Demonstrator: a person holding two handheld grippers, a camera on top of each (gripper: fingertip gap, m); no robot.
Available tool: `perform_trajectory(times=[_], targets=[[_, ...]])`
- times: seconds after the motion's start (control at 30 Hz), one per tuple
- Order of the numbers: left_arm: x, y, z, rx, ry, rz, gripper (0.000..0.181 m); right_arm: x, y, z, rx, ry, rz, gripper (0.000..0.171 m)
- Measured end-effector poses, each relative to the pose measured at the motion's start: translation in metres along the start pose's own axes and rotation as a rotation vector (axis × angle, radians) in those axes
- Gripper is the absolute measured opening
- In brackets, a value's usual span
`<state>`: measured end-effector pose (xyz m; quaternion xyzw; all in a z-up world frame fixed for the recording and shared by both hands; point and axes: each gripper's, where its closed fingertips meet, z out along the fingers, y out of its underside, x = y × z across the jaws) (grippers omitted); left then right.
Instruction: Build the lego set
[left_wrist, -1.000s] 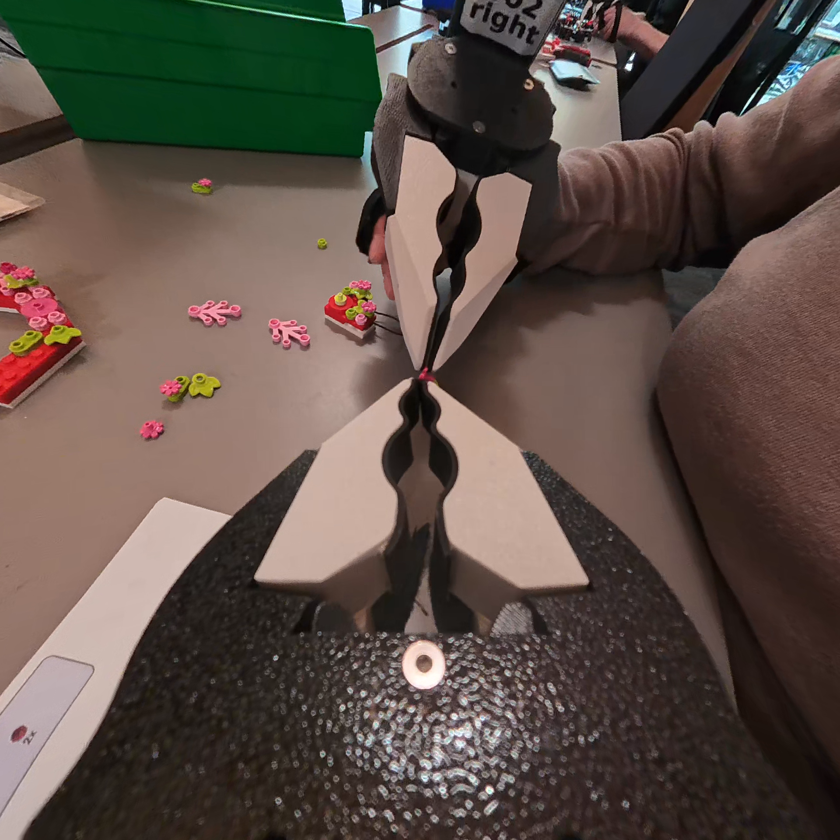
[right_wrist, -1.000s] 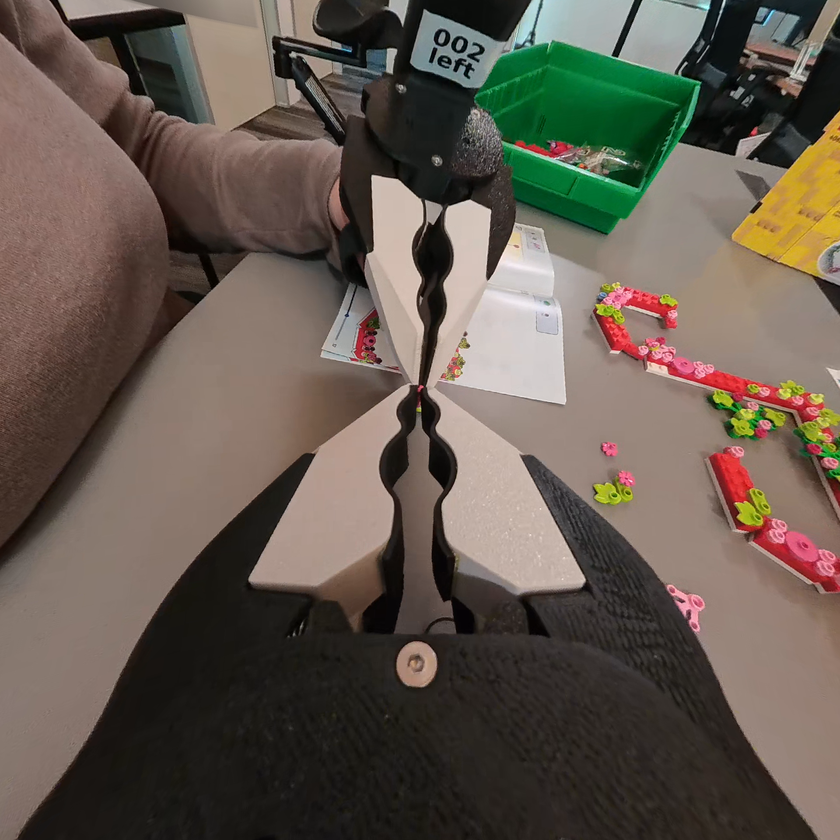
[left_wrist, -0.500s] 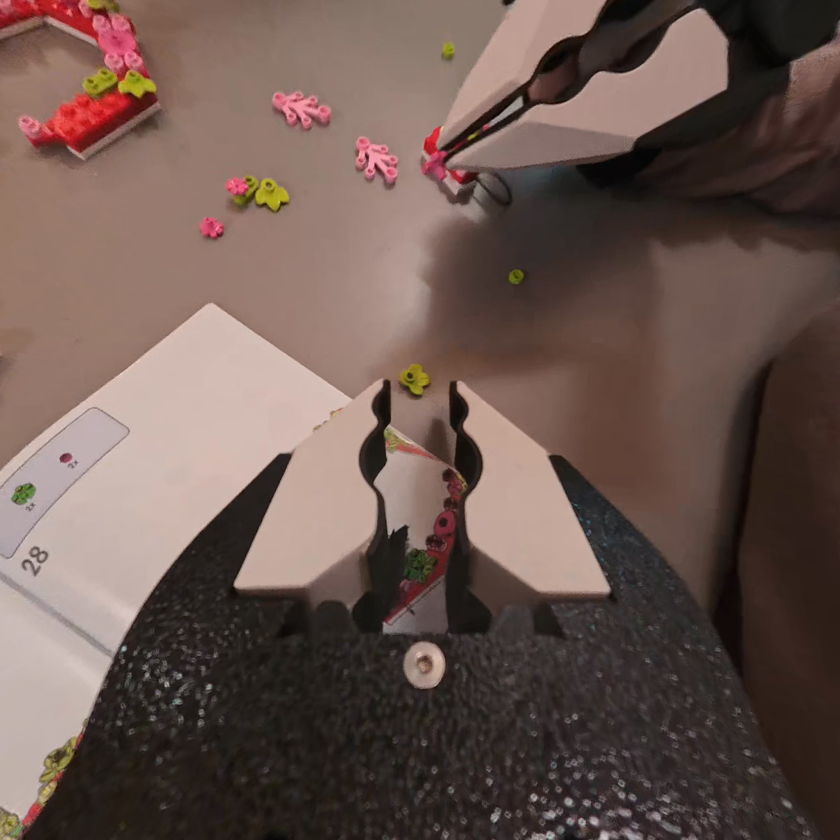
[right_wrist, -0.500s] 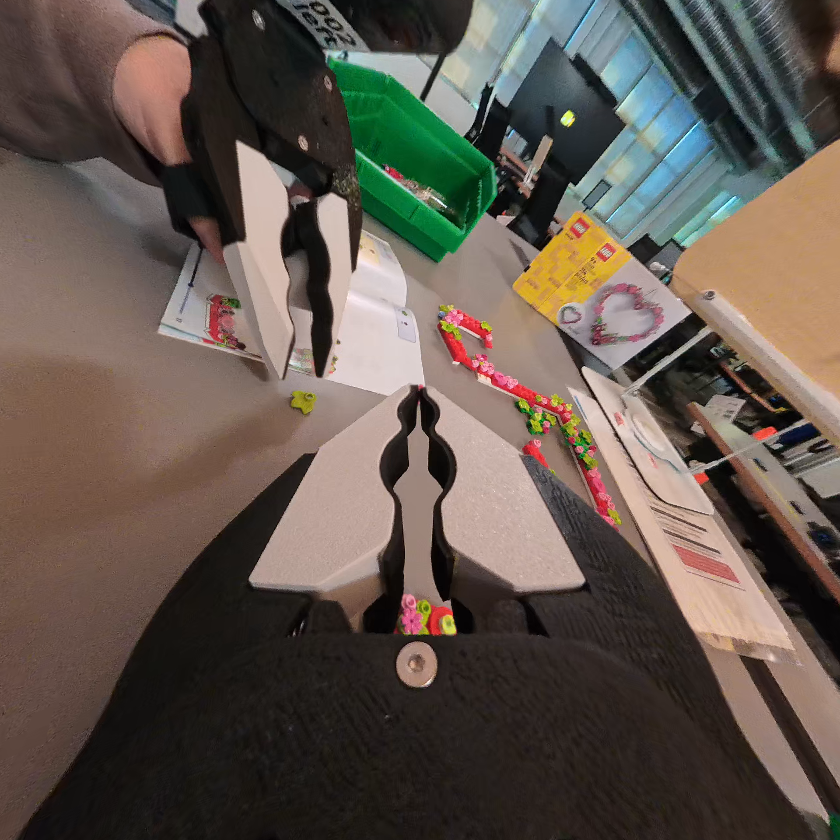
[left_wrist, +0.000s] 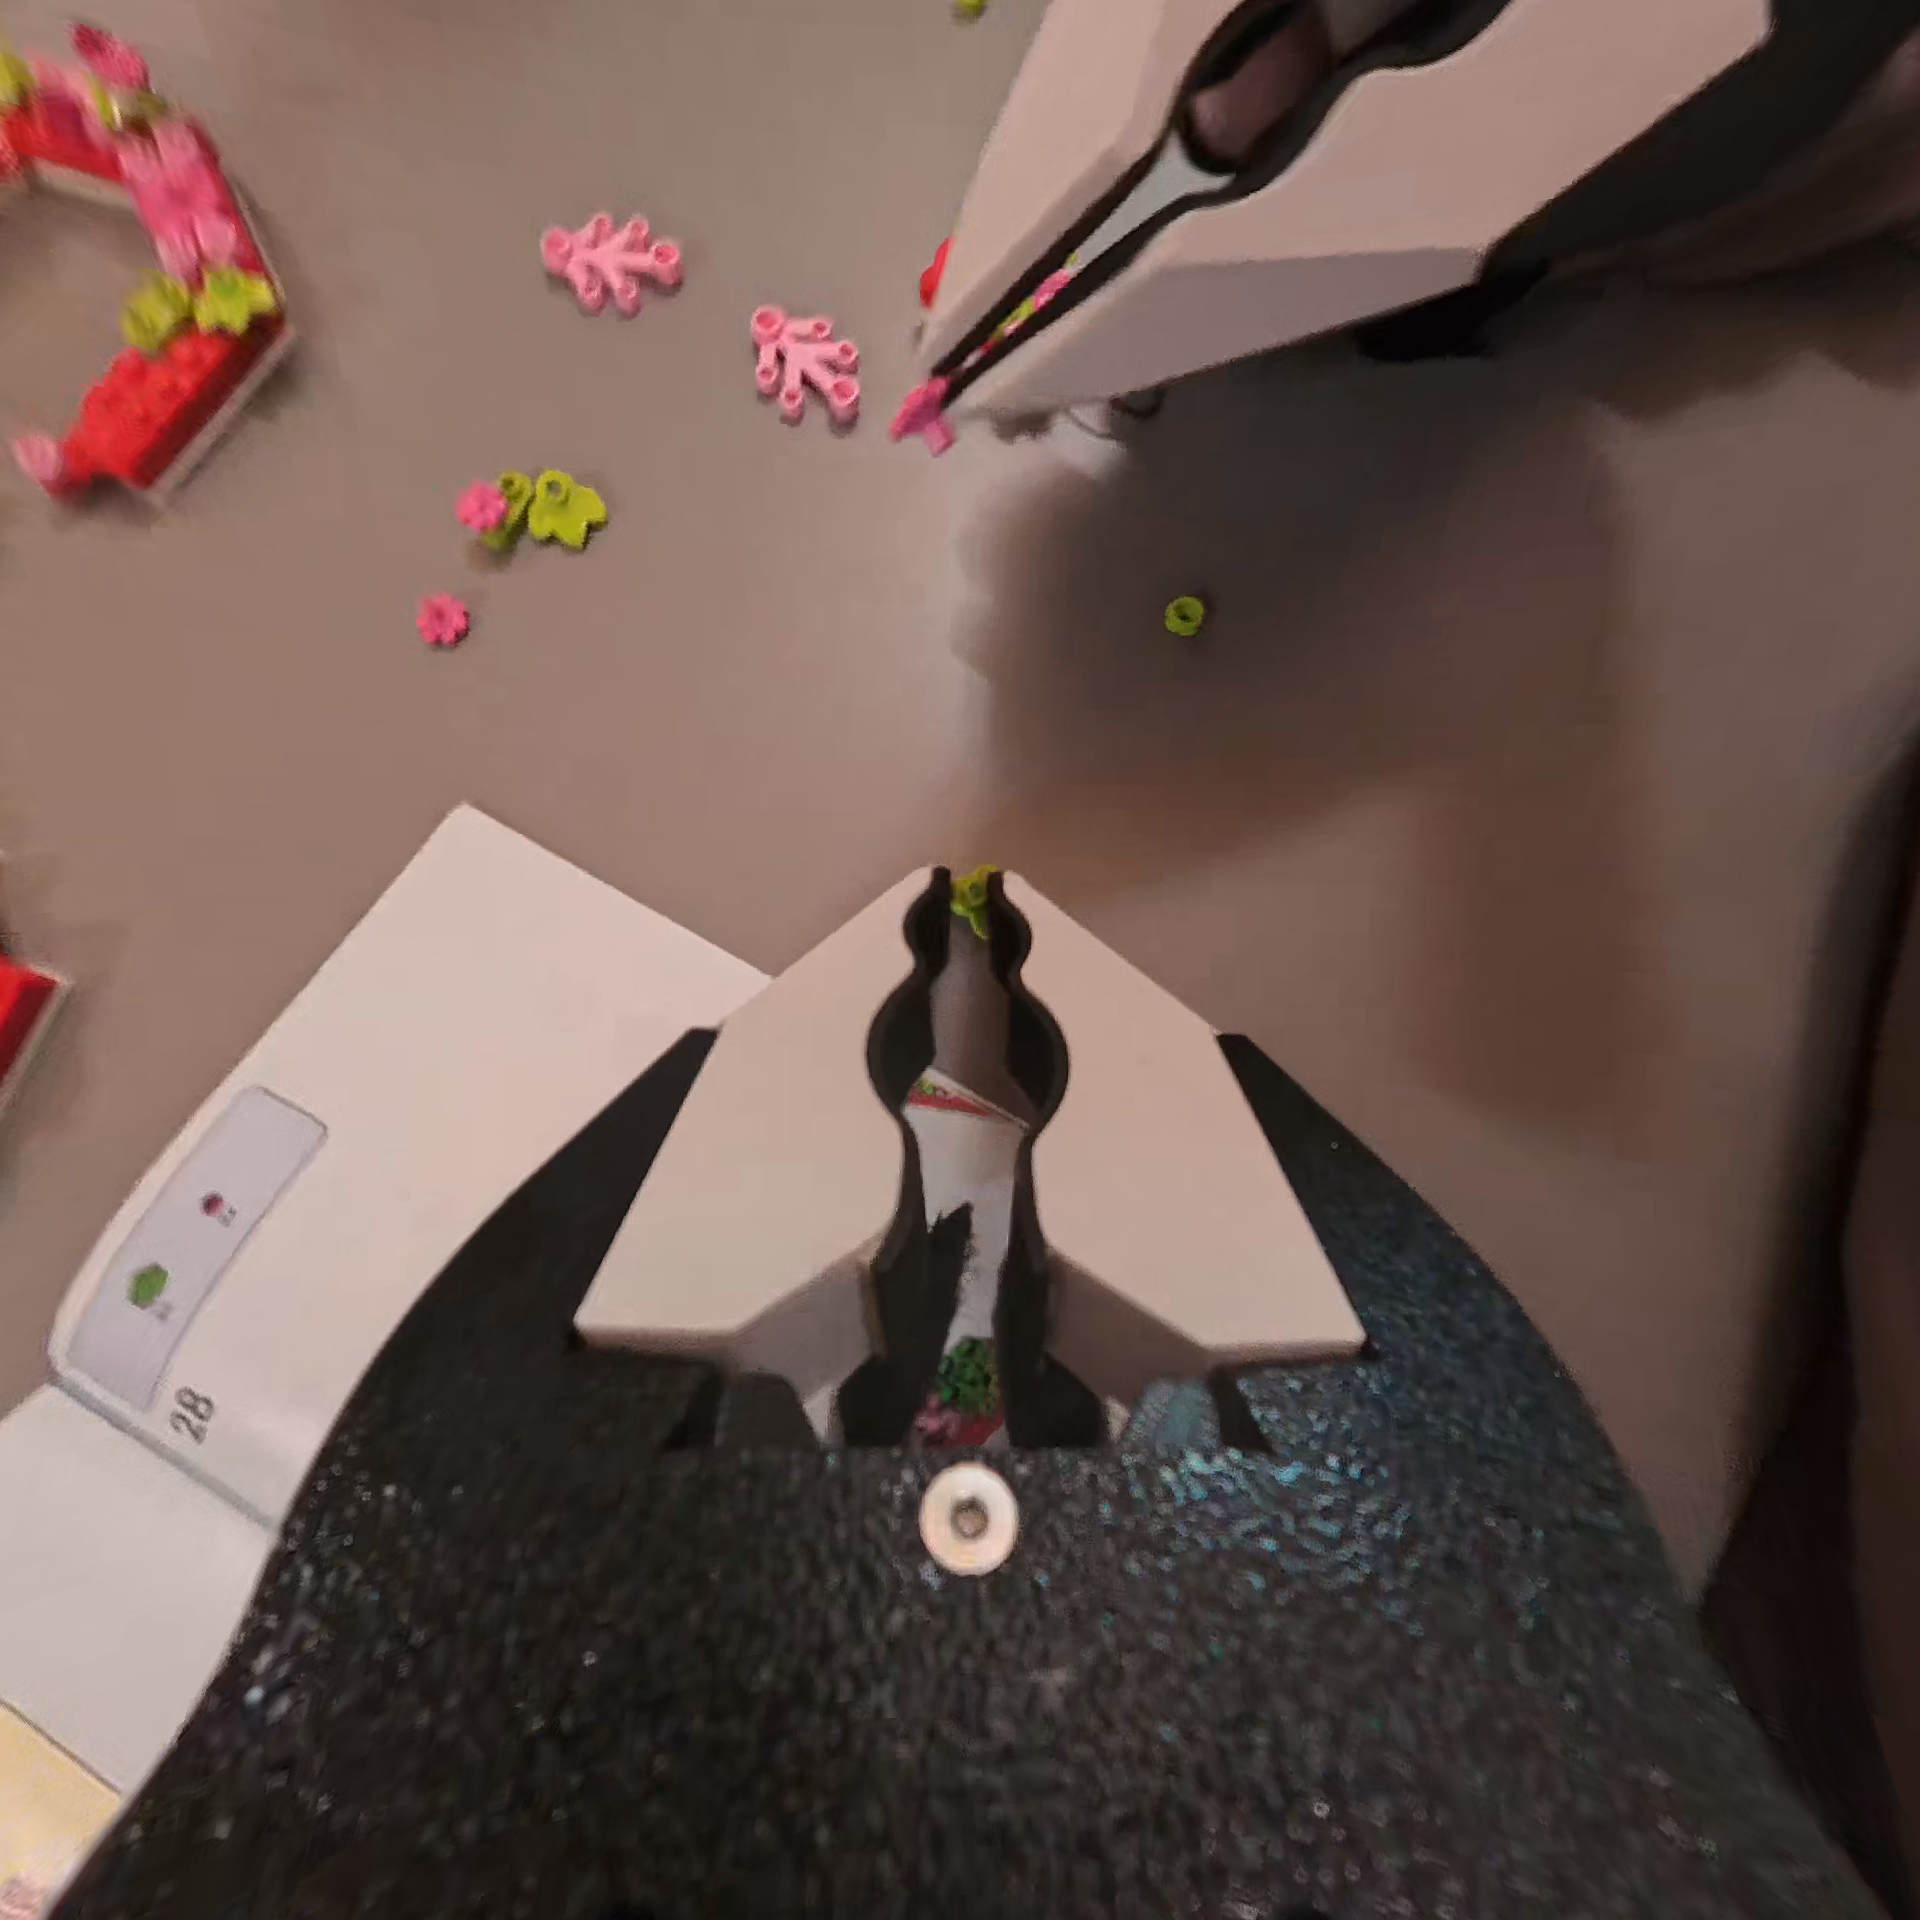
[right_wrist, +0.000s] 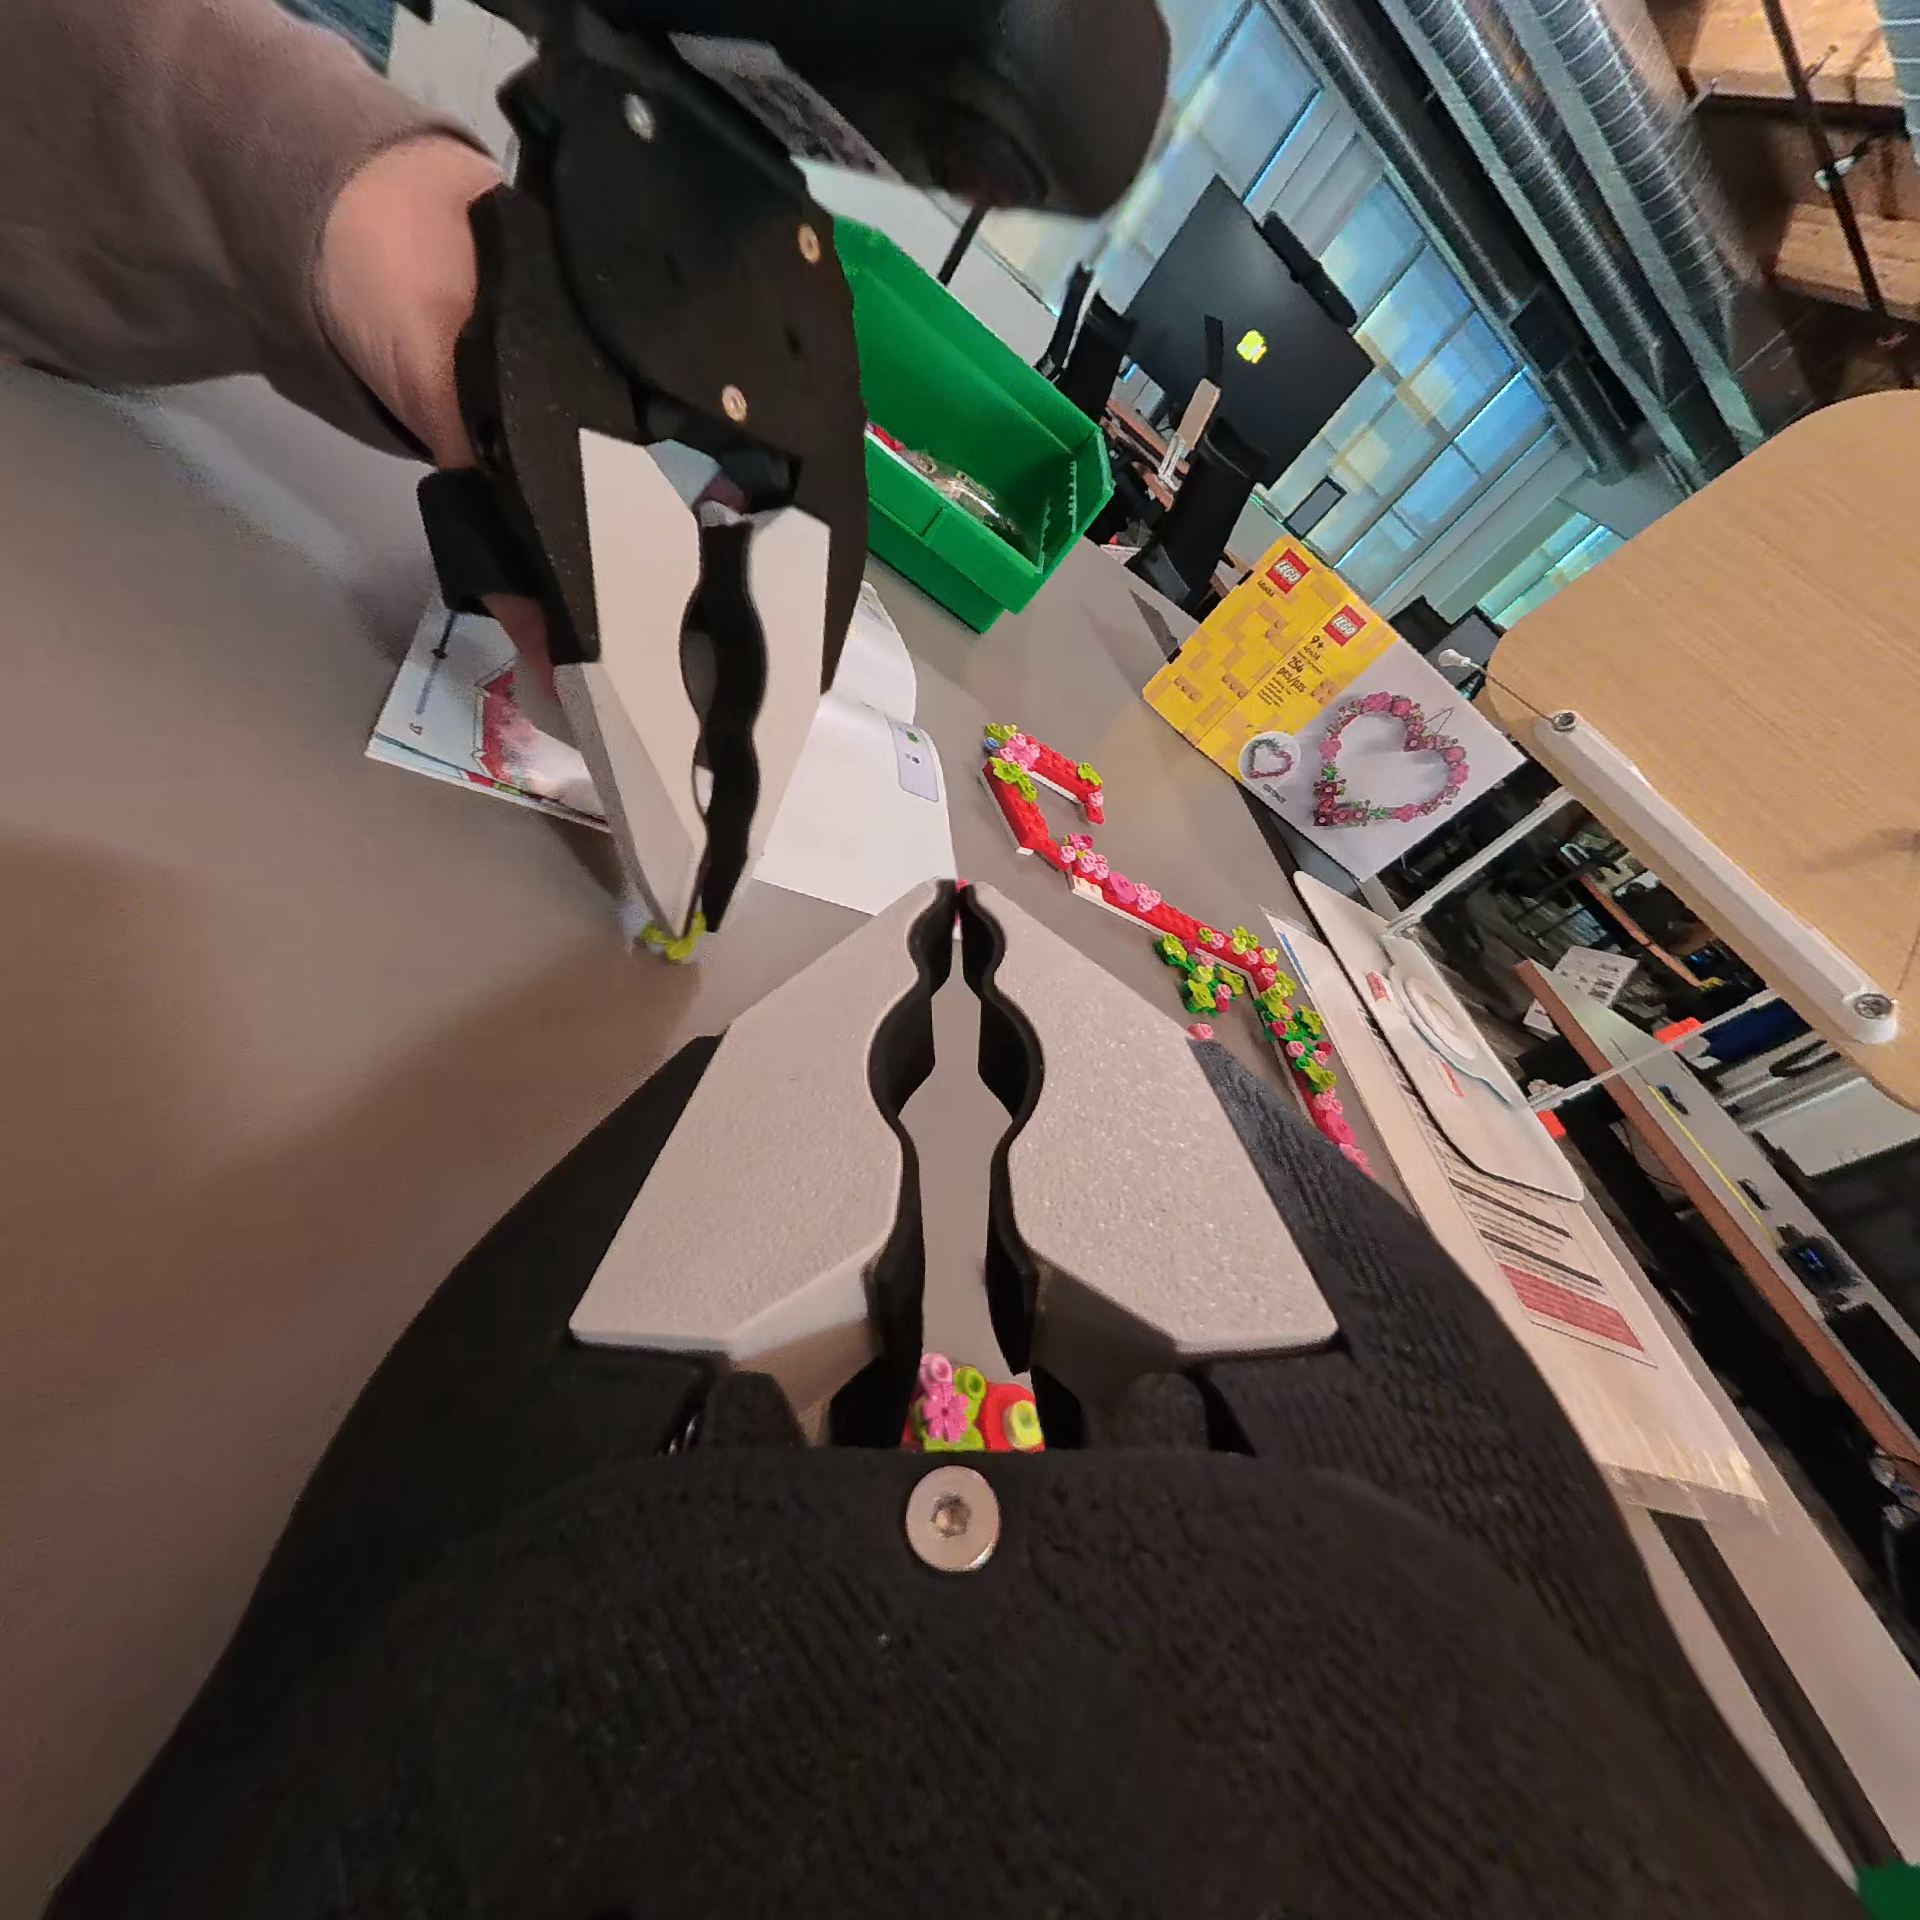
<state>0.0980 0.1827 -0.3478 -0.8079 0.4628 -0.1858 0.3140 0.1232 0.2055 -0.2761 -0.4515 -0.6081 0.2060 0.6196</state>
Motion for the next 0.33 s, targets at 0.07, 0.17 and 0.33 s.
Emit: perform_trajectory(times=[0.07,0.17,0.33], targets=[[0.005,-0.005,-0.001,0.049,-0.023,0.136,0.005,-0.005,0.001,0.001,-0.010,-0.038,0.014,0.000],[0.006,-0.007,-0.004,0.101,-0.101,0.305,0.005,-0.019,0.011,0.006,-0.094,-0.166,0.115,0.000],[0.014,-0.022,-0.016,0.261,-0.194,0.489,0.005,-0.030,0.019,0.008,-0.181,-0.277,0.272,0.000]])
